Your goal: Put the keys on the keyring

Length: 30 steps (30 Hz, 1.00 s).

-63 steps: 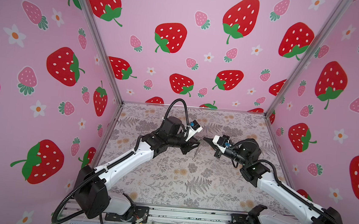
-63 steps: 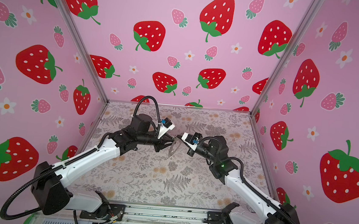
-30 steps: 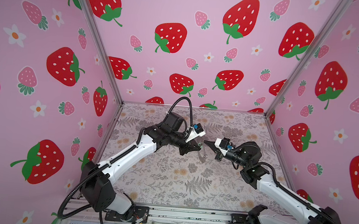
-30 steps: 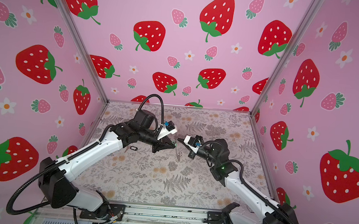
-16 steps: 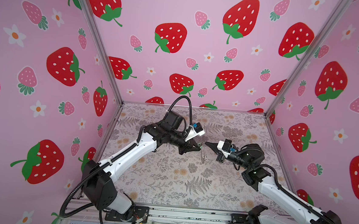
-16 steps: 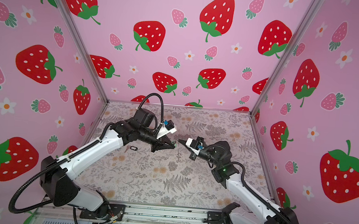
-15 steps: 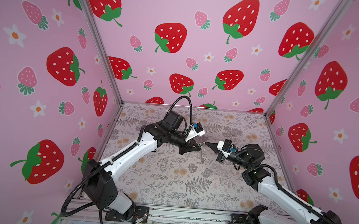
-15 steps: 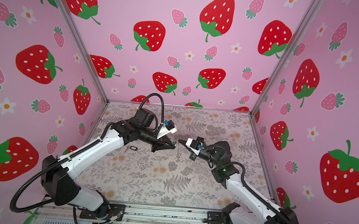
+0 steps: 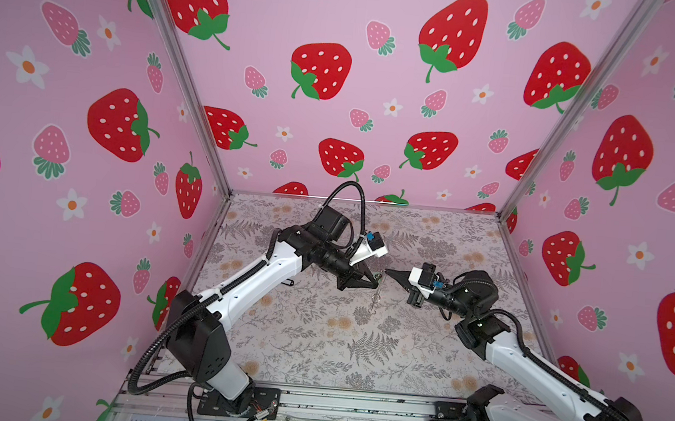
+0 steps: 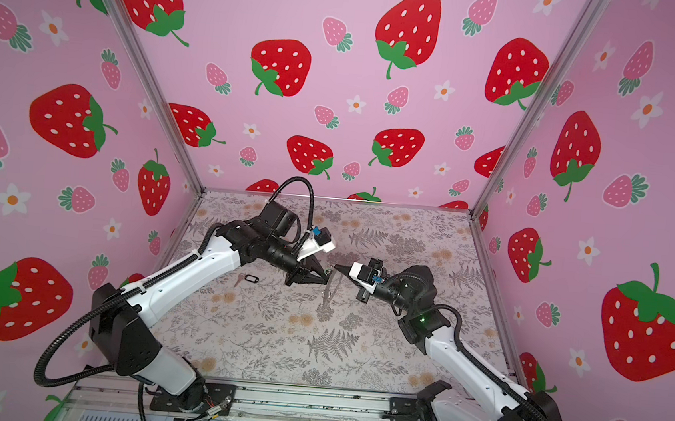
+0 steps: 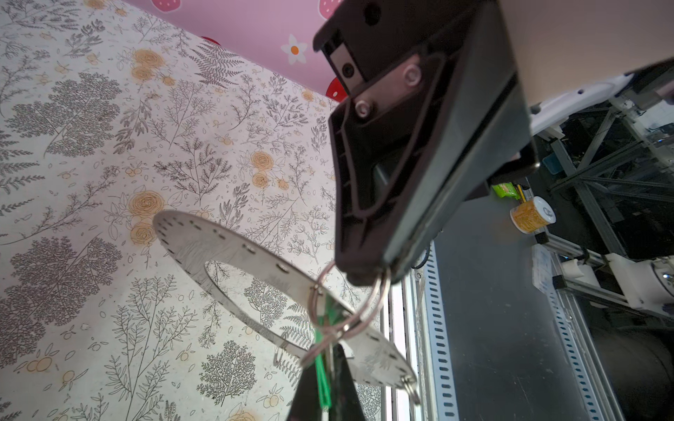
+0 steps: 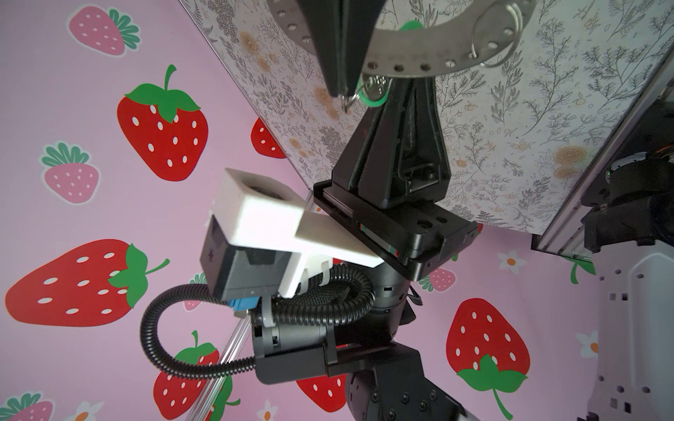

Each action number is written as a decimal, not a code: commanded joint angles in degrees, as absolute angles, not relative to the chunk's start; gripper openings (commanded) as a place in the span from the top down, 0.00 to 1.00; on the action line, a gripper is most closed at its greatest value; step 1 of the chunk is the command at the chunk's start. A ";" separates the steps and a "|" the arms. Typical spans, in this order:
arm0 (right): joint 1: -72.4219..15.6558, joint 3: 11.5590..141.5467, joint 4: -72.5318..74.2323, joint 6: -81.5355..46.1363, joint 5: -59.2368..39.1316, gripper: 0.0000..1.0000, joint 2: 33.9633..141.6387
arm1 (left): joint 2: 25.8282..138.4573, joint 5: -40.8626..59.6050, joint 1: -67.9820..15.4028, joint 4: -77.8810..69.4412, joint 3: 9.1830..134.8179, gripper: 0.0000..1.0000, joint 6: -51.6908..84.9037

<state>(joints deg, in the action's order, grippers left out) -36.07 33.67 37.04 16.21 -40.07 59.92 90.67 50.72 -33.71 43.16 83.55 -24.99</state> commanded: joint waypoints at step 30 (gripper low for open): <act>-34.98 34.46 37.35 17.56 -43.71 1.00 58.84 | 72.06 39.86 -33.00 13.99 66.51 0.65 -28.02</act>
<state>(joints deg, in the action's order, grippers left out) -35.33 33.67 36.25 16.73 -41.21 59.24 72.88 39.94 -32.80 21.15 66.98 -24.12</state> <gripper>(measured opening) 0.044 0.361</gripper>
